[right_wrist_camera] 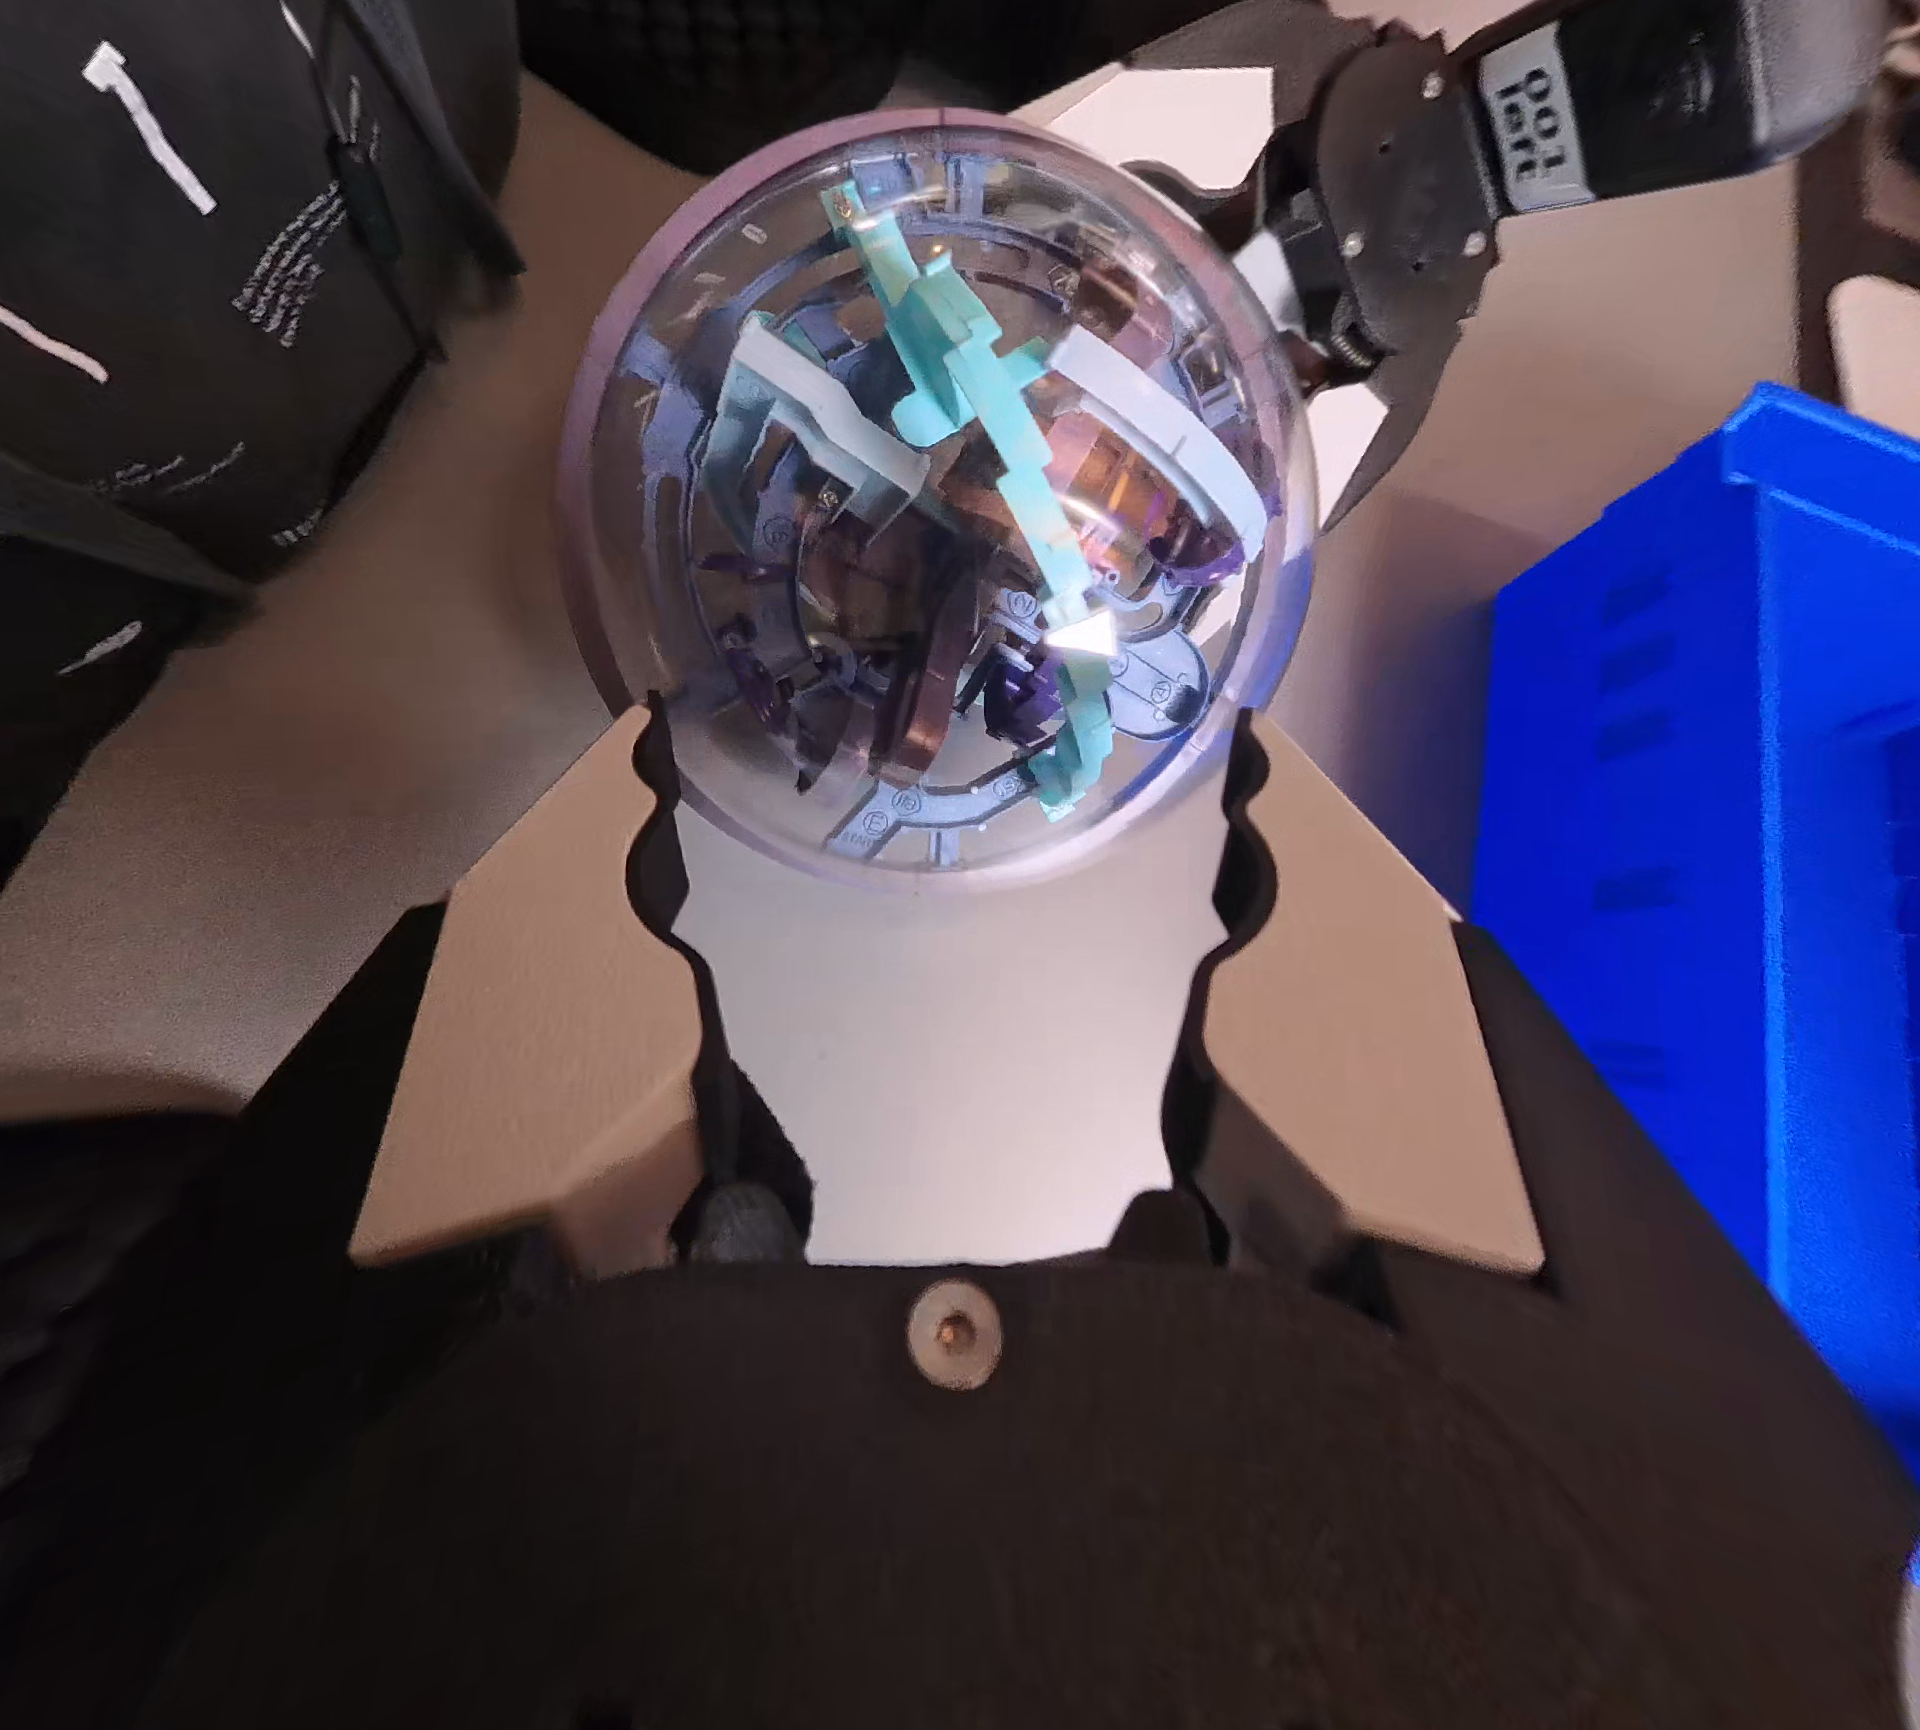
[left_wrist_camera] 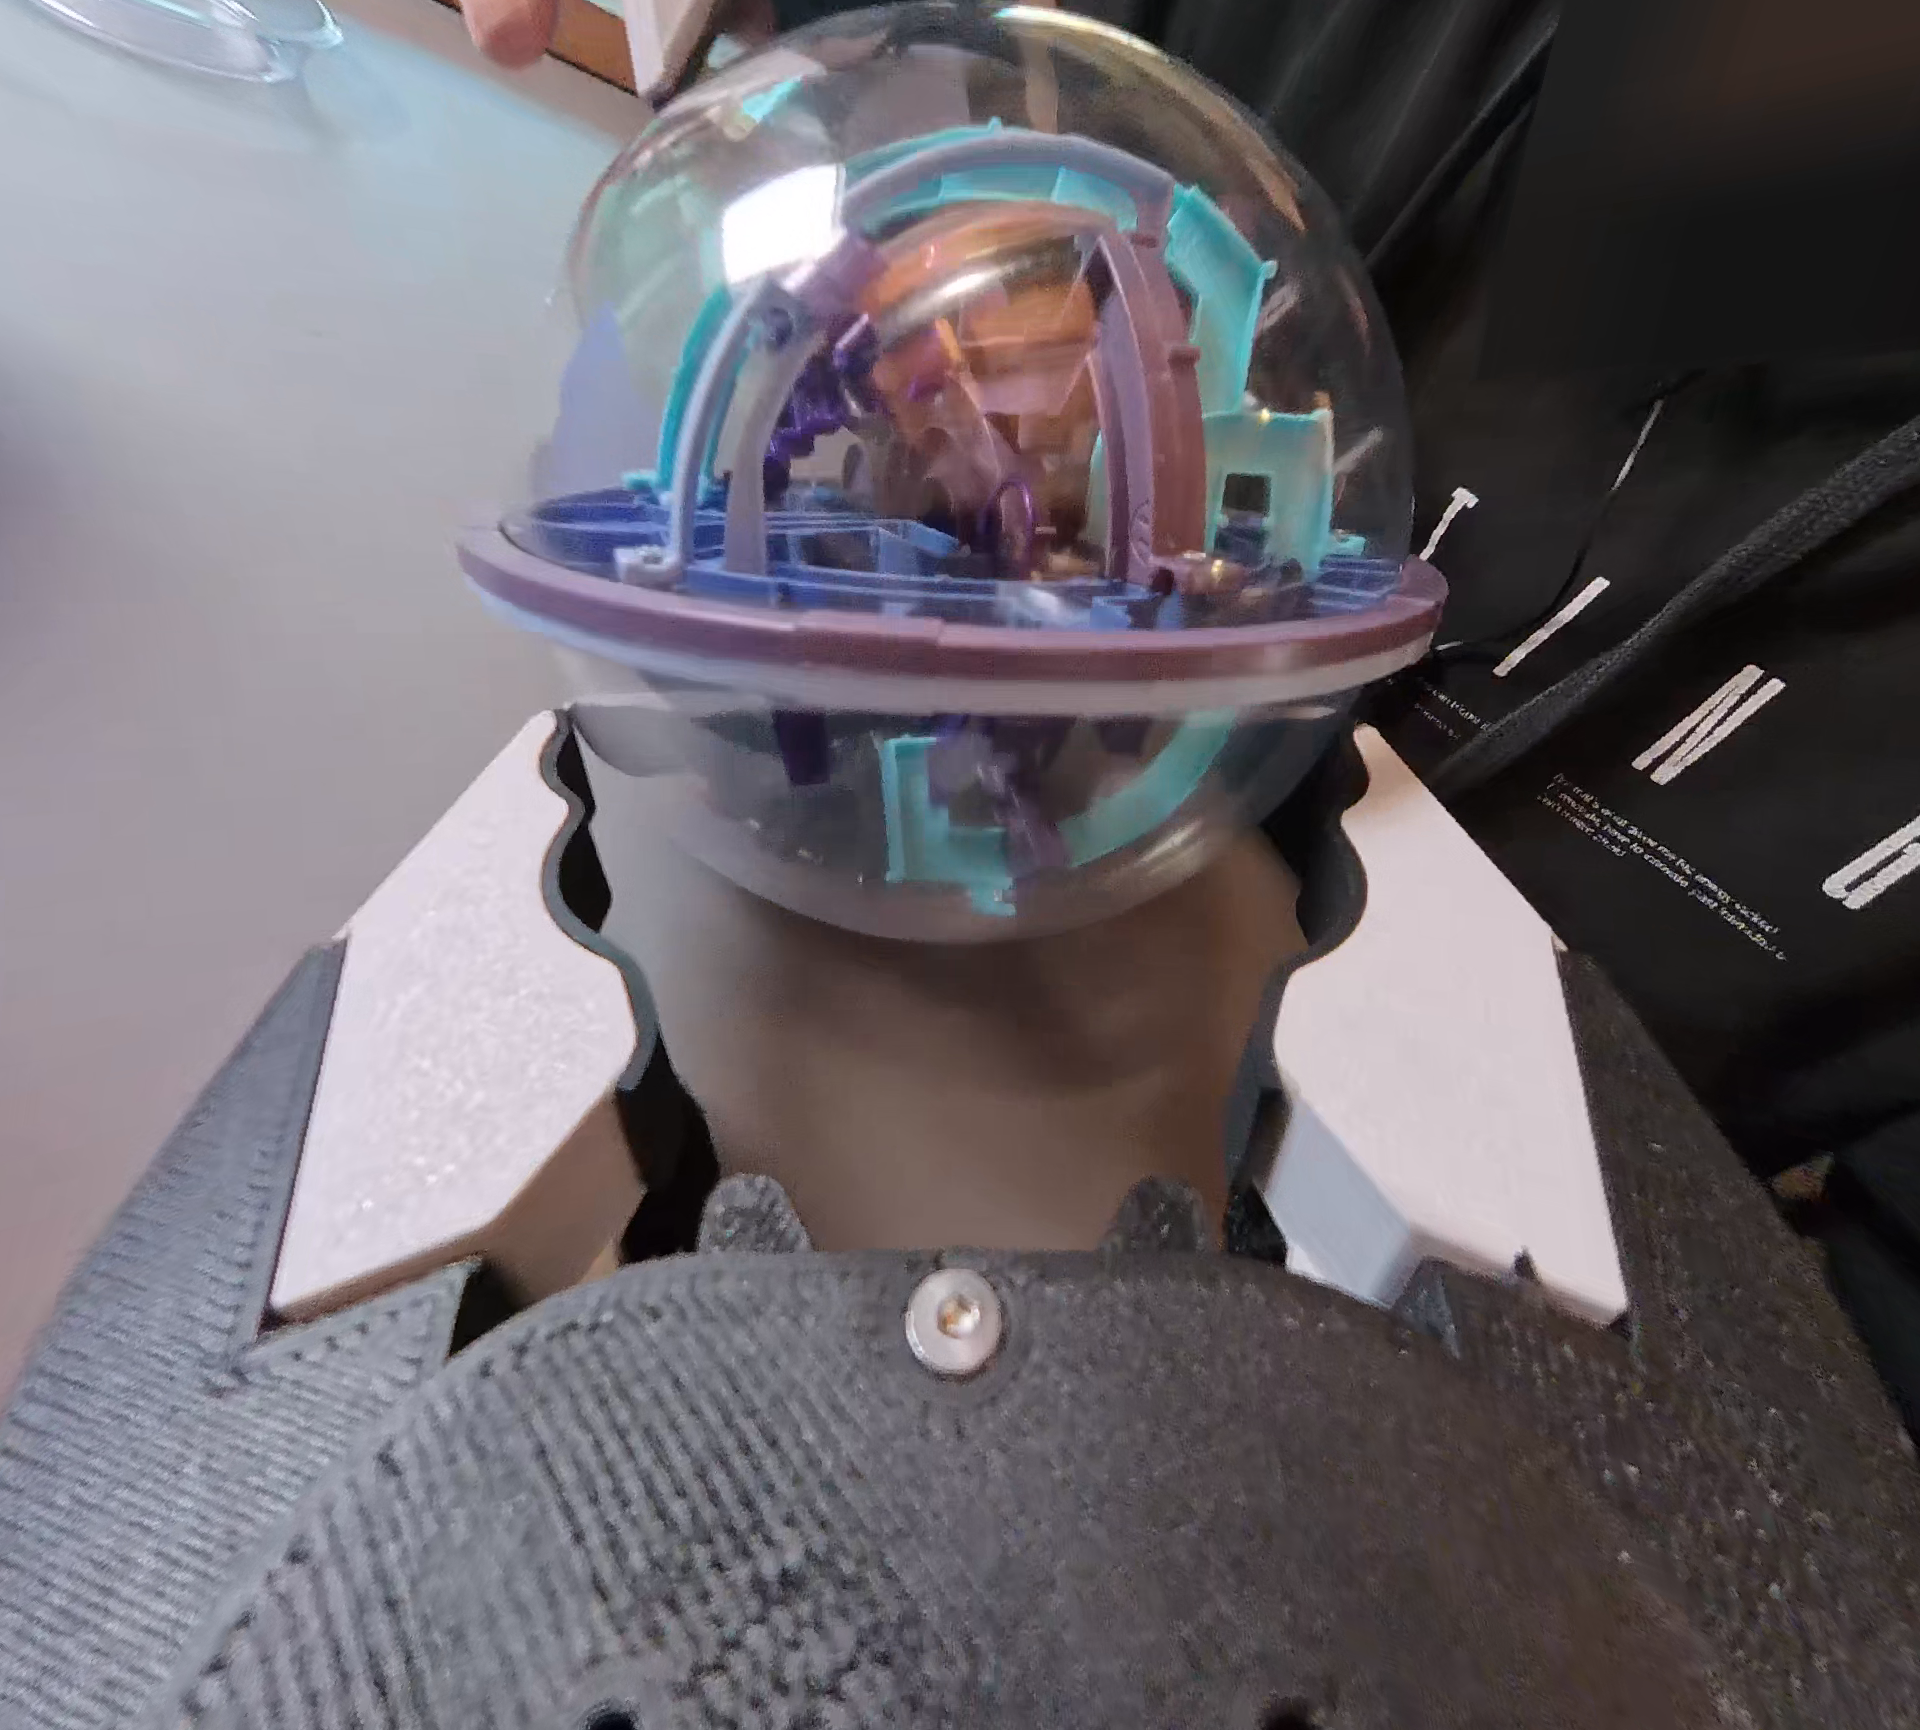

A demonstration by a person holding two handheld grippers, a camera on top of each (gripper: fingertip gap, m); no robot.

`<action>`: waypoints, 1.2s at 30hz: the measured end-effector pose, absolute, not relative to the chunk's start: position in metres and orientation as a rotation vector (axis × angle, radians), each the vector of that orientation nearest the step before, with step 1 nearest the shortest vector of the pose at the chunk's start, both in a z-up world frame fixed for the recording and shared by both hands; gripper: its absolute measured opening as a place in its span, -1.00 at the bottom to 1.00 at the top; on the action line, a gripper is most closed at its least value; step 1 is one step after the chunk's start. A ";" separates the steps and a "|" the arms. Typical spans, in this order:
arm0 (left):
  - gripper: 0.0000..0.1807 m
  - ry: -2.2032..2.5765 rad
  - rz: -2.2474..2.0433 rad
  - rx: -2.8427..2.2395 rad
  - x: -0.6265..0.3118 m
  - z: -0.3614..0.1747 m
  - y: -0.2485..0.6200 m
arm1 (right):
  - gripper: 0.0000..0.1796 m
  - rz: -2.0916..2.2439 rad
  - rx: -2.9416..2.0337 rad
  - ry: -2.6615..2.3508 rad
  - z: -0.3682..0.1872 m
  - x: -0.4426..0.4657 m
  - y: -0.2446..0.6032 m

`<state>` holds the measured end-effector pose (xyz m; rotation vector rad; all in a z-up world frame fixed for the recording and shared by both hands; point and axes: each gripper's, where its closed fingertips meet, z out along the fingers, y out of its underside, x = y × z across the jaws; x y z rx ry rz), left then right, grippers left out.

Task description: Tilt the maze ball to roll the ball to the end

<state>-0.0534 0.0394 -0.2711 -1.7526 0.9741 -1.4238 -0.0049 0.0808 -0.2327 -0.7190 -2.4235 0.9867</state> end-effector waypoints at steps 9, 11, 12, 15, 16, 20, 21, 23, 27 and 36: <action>0.40 1.106 -1.401 -1.845 -0.055 -0.288 0.026 | 0.16 0.856 -0.797 -2.686 -0.224 -0.011 0.073; 0.33 1.129 -1.421 -1.881 -0.055 -0.293 0.021 | 0.17 0.895 -0.842 -2.697 -0.223 -0.011 0.071; 0.33 1.128 -1.446 -1.887 -0.055 -0.293 0.018 | 0.17 0.926 -0.872 -2.697 -0.224 -0.011 0.070; 0.33 1.096 -1.527 -1.877 -0.055 -0.288 0.015 | 0.16 1.042 -0.997 -2.682 -0.227 -0.009 0.069; 0.33 1.076 -1.558 -1.872 -0.056 -0.286 0.014 | 0.16 1.079 -1.034 -2.670 -0.229 -0.008 0.068; 0.30 1.018 -1.630 -1.870 -0.056 -0.281 0.013 | 0.16 1.189 -1.128 -2.608 -0.231 -0.004 0.068; 0.28 1.017 -1.628 -1.873 -0.056 -0.282 0.014 | 0.16 1.202 -1.136 -2.594 -0.230 -0.003 0.068; 0.26 1.024 -1.607 -1.870 -0.054 -0.282 0.014 | 0.16 1.196 -1.125 -2.577 -0.229 -0.001 0.068; 0.32 1.028 -1.561 -1.832 -0.051 -0.277 0.017 | 0.16 1.163 -1.061 -2.525 -0.232 0.004 0.064; 0.48 0.909 -1.375 -1.720 -0.064 -0.243 0.040 | 0.18 0.841 -0.807 -2.220 -0.257 -0.006 0.070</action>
